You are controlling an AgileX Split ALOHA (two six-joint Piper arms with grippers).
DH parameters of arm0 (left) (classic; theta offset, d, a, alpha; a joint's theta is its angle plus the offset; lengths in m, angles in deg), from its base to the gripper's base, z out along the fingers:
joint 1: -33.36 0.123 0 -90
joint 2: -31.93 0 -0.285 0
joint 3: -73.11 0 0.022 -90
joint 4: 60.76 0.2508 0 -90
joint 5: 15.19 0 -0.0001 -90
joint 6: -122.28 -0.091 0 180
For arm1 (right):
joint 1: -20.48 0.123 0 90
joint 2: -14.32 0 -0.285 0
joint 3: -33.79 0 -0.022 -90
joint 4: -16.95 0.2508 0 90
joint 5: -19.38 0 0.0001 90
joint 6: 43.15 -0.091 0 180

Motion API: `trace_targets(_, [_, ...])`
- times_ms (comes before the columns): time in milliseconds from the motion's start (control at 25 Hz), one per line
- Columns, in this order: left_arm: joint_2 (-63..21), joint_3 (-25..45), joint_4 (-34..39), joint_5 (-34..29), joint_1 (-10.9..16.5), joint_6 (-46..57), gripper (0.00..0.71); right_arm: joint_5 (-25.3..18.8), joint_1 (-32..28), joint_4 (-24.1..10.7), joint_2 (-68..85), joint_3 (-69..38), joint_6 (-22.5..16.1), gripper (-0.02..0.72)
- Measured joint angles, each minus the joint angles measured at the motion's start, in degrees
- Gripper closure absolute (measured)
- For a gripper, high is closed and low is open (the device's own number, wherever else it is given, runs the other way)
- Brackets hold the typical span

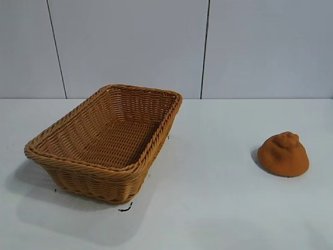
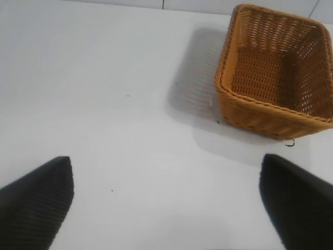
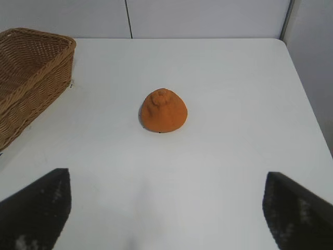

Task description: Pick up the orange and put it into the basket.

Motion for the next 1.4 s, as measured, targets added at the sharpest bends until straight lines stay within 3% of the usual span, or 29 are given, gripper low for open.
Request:
trace_targets(1200, [0.0, 0.0, 0.0, 0.1, 0.0, 0.0, 0.014, 0.0, 0.0, -0.3, 0.0, 0.0, 0.0, 0.01])
trace_targets(1400, [6.3, -4.2, 0.1, 2.1, 0.0, 0.0, 0.014, 0.0, 0.0, -0.3, 0.0, 0.0, 0.0, 0.01])
